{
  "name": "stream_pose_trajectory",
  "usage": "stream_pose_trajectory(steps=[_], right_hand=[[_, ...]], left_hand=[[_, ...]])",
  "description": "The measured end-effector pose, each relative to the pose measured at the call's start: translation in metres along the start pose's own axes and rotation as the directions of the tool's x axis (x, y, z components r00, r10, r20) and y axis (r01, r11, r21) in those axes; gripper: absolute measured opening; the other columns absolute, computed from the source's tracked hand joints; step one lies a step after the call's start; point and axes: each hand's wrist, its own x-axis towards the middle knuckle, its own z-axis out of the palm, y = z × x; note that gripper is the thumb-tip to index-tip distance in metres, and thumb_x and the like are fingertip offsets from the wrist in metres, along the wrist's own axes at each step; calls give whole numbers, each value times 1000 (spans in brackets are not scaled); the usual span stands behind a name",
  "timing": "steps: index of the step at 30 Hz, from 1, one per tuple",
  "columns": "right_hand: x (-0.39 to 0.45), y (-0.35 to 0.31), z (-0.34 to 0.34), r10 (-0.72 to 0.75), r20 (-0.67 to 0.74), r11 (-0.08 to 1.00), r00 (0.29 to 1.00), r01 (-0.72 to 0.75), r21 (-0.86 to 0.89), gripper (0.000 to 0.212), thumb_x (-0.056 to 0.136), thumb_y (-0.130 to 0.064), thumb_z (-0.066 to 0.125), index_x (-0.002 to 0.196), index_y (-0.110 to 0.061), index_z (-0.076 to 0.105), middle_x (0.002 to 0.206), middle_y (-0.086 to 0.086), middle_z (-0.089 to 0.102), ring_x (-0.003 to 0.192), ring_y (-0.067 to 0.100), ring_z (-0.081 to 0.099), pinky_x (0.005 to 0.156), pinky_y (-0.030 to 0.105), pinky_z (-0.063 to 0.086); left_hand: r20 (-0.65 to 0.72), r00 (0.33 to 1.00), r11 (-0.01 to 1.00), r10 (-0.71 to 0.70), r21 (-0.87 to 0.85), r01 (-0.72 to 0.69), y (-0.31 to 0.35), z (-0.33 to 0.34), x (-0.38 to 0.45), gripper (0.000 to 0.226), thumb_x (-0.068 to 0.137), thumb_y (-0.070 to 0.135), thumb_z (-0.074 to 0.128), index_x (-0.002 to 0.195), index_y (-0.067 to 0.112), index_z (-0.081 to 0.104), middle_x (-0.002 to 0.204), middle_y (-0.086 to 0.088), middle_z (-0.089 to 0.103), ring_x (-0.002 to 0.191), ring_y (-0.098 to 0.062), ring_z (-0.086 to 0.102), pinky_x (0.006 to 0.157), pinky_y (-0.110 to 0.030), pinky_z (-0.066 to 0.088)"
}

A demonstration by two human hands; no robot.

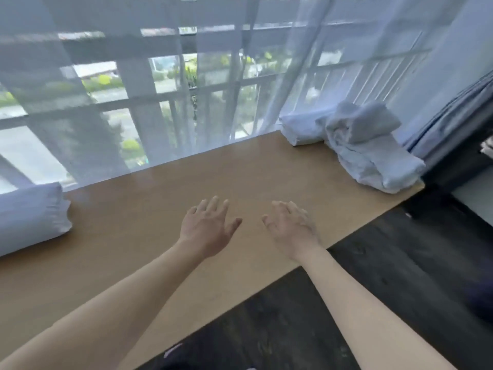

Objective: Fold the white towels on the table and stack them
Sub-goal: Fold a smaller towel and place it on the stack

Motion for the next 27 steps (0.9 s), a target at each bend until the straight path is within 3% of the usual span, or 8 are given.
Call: stream_pose_trajectory(steps=[7, 15, 20, 27], right_hand=[[34, 107, -34, 99, 2, 995, 995, -99, 30, 57, 106, -51, 29, 154, -19, 33, 160, 1, 36, 151, 23, 23, 118, 40, 21], [90, 229, -62, 255, 37, 965, 966, -257, 56, 54, 105, -49, 33, 151, -21, 35, 152, 2, 44, 140, 23, 38, 110, 40, 32], [136, 298, -97, 430, -6, 888, 903, -421, 183, 51, 105, -48, 34, 148, -20, 37, 148, 4, 47, 133, 27, 45, 100, 42, 39], [217, 363, -127, 434, -63, 890, 899, -417, 184, 53, 105, -45, 35, 146, -13, 40, 145, 8, 49, 130, 27, 47, 104, 42, 39]], left_hand=[[12, 991, 990, 130, -55, -129, 116, 8, 78, 74, 98, 69, 18, 157, 25, 28, 166, -2, 25, 150, -27, 27, 118, -41, 24], [41, 970, 957, 241, -174, -231, 217, 38, 210, 66, 102, 63, 19, 150, 22, 40, 157, -2, 41, 143, -23, 38, 111, -39, 32], [-32, 951, 928, 307, -209, -307, 276, 17, 274, 61, 103, 59, 26, 145, 20, 48, 153, -2, 47, 139, -26, 45, 109, -40, 35], [-169, 912, 894, 373, -197, -402, 343, -21, 358, 62, 98, 58, 49, 145, 18, 46, 152, -2, 45, 139, -24, 41, 108, -36, 33]])
